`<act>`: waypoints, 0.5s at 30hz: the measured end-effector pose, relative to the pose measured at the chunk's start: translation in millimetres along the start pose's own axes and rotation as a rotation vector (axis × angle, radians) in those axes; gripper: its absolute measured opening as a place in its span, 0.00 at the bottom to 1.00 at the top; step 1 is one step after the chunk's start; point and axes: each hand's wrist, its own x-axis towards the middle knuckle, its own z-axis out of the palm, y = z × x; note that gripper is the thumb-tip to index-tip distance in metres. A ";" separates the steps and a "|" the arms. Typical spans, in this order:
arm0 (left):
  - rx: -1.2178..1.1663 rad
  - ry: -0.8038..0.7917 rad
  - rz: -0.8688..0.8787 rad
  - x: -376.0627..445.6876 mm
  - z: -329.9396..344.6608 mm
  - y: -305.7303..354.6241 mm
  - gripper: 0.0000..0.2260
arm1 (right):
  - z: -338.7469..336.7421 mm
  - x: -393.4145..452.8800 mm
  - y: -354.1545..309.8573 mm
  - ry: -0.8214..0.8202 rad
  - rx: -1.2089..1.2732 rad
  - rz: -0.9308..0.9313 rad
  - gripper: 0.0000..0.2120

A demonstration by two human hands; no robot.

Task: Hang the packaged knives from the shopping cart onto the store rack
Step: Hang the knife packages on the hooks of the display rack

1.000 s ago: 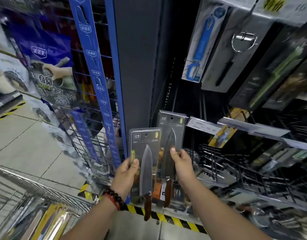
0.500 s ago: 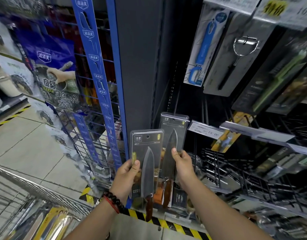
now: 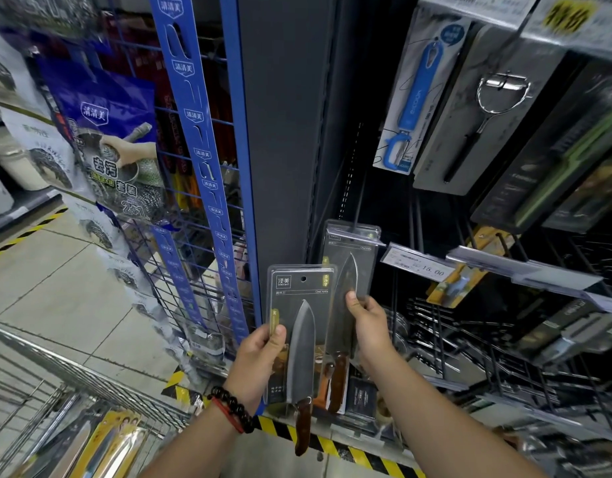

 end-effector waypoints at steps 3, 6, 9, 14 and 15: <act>-0.002 -0.014 -0.012 0.0 0.5 -0.1 0.16 | 0.6 -1.3 4.1 0.019 0.041 0.004 0.11; -0.015 -0.016 -0.012 -0.7 2.4 -1.4 0.11 | 4.4 -2.2 4.9 0.046 0.099 0.006 0.11; -0.012 -0.028 -0.024 -1.0 4.1 -2.8 0.14 | 6.1 -3.7 4.4 0.059 0.126 0.002 0.11; 0.021 -0.027 -0.002 -0.2 2.1 -4.9 0.29 | -0.8 -3.8 7.7 0.083 0.078 0.007 0.15; 0.023 -0.025 -0.004 -0.2 1.8 -5.6 0.28 | -1.9 -3.4 8.0 0.086 0.061 0.011 0.16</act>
